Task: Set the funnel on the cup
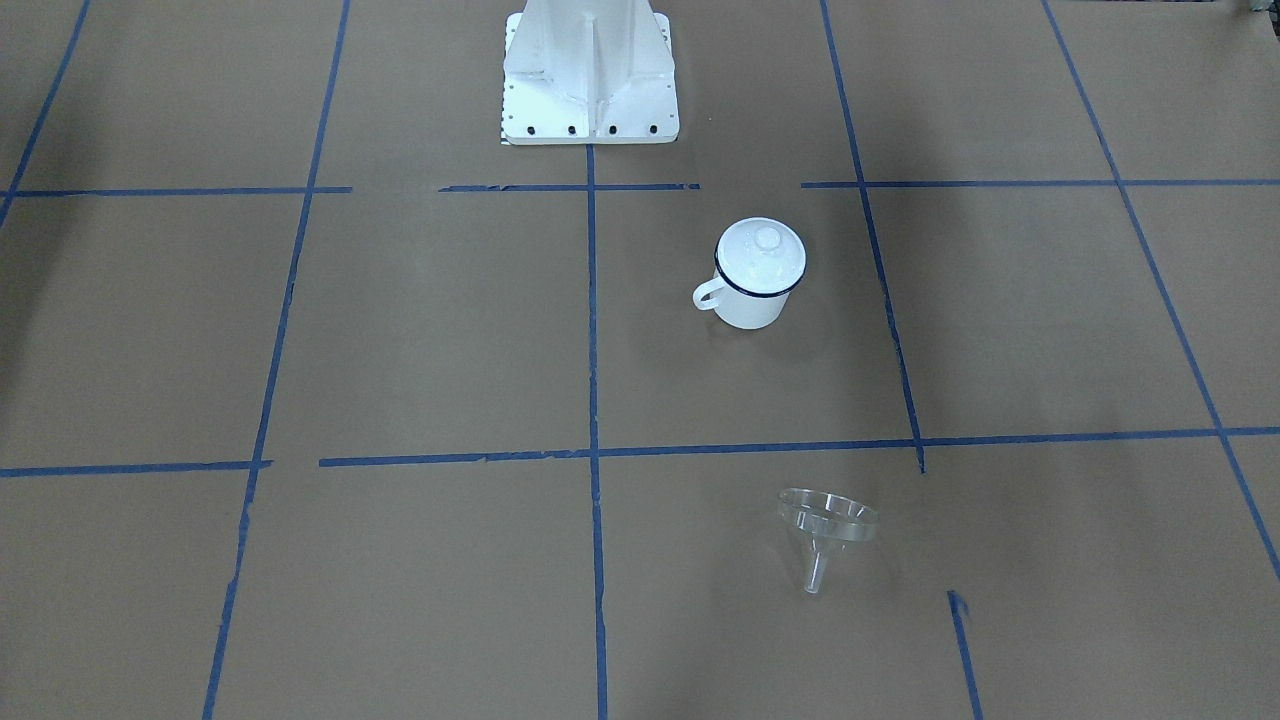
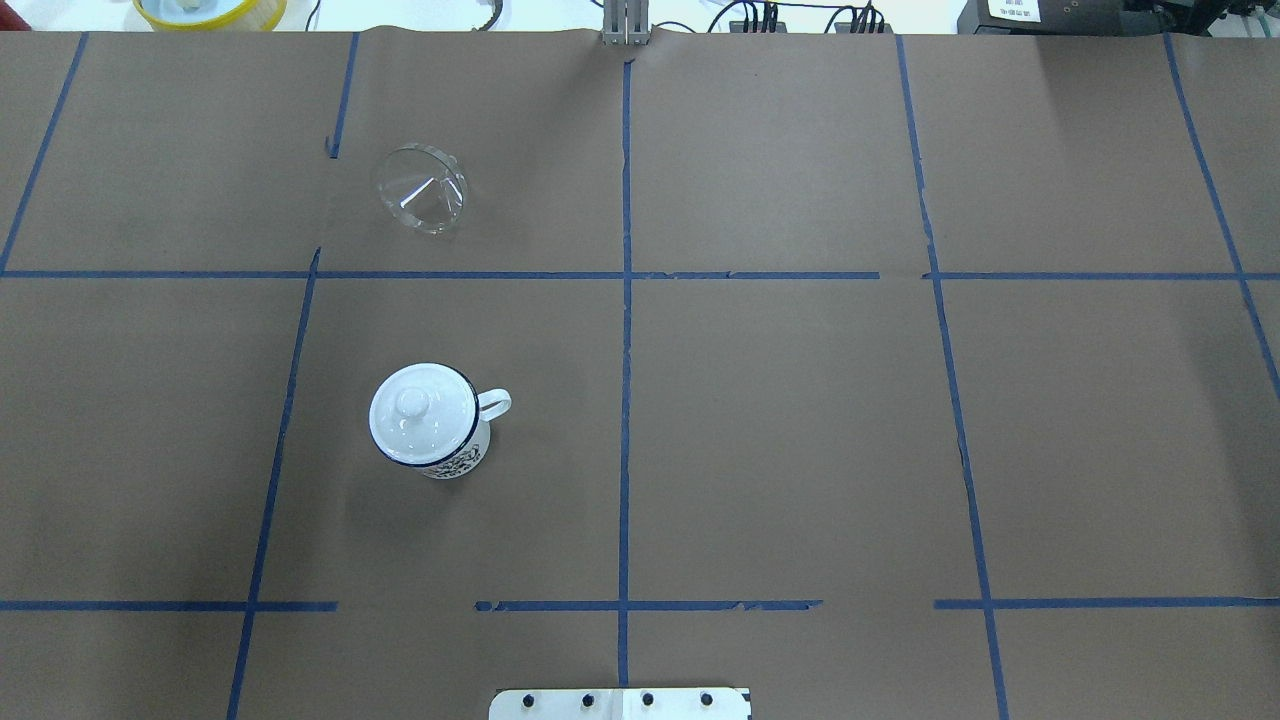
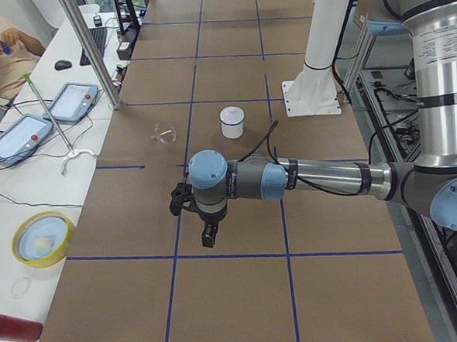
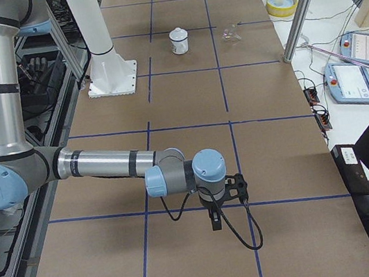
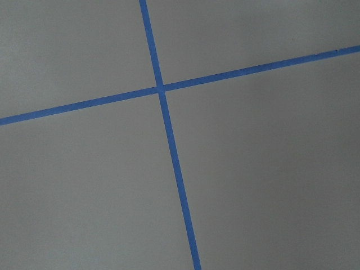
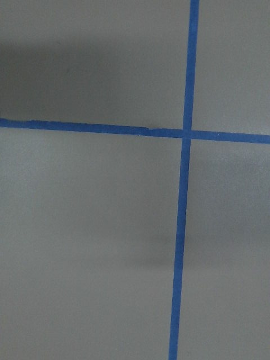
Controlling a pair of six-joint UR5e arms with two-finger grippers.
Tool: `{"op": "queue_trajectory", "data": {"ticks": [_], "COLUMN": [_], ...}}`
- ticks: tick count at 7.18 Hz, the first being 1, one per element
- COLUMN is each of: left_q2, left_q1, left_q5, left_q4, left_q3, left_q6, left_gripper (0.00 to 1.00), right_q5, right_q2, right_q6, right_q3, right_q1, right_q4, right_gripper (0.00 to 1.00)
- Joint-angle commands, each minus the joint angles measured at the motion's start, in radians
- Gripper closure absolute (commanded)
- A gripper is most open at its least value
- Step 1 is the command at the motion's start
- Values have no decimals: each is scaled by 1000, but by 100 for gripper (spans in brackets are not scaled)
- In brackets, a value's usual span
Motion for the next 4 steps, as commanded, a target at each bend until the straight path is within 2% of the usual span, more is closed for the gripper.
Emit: {"op": "queue_trajectory", "data": {"ticks": [1,3,4], "left_q2": [-2,-26,-93], "left_q1": [0,3,9], "left_q5": [-2,0,5], "left_q4": [2,0,3], "left_q3": [-8,-24,-21], "left_q6": [0,-9,-11], "left_gripper": [0,0,0], "right_q5": [0,0,0], "right_q2": [0,0,0], "right_q6": [0,0,0], "right_q3": [0,0,0], "right_q1": [0,0,0], "right_q4": [0,0,0], "right_gripper": [0,0,0]}}
